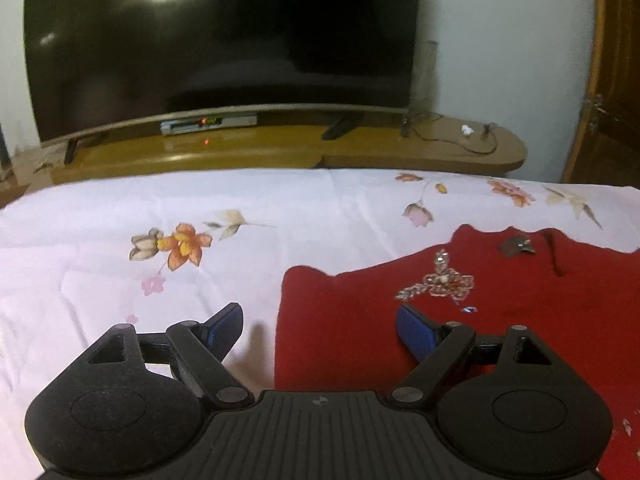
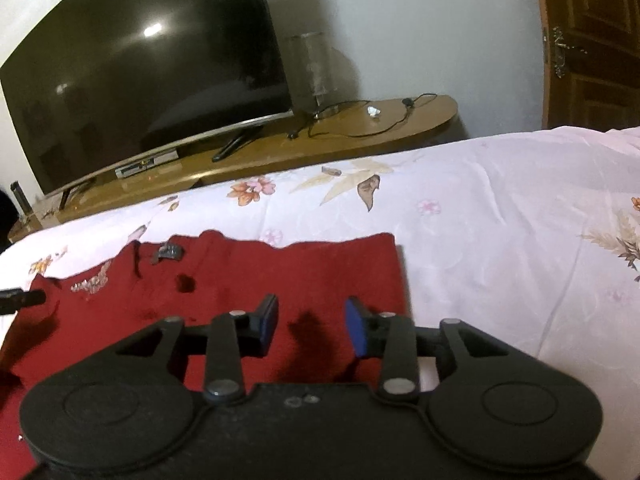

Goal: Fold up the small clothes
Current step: 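Move both open grippers over the folded sweater edge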

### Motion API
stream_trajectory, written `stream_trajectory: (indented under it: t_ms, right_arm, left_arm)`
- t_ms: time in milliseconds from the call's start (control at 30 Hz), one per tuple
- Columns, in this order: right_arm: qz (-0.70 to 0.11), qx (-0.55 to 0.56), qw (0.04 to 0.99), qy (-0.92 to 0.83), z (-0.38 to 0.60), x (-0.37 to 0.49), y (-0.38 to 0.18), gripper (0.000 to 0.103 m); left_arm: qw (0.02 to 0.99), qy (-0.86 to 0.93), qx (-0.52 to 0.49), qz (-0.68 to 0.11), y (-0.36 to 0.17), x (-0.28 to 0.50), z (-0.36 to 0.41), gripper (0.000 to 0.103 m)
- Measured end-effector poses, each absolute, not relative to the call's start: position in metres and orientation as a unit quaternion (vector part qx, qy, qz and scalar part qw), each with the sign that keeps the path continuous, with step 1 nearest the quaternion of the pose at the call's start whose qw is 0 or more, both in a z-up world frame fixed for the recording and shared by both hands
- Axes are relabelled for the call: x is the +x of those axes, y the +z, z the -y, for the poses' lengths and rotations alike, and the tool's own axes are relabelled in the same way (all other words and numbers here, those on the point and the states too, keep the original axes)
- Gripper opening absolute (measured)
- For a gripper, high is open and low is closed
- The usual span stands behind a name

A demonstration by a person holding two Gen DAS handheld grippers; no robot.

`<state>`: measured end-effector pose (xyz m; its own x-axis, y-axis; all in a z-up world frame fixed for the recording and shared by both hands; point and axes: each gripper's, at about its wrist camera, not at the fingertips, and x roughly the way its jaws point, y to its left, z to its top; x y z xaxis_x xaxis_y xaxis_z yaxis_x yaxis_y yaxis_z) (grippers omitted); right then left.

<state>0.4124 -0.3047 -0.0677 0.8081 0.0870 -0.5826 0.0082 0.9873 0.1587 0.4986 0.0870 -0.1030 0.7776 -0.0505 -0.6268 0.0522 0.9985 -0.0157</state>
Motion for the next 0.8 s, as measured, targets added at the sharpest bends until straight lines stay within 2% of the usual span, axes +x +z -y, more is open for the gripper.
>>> stream_trajectory:
  t_ms: [133,467,800]
  right_arm:
    - [-0.315,0.074,0.946,0.02,0.304,0.414,-0.074,0.036]
    - [-0.327,0.048,0.944,0.012,0.303,0.418,-0.081,0.035]
    - [-0.277,0.135,0.951,-0.019,0.352,0.367,-0.058,0.037]
  left_arm:
    - [0.937,-0.013,-0.019,-0.348,-0.121,0.501,-0.098,0.084]
    - [0.937,-0.002,-0.01,-0.349,-0.118,0.502,-0.096,0.085]
    - [0.946,0.003,-0.067,-0.318,-0.102,0.441,-0.132,0.085]
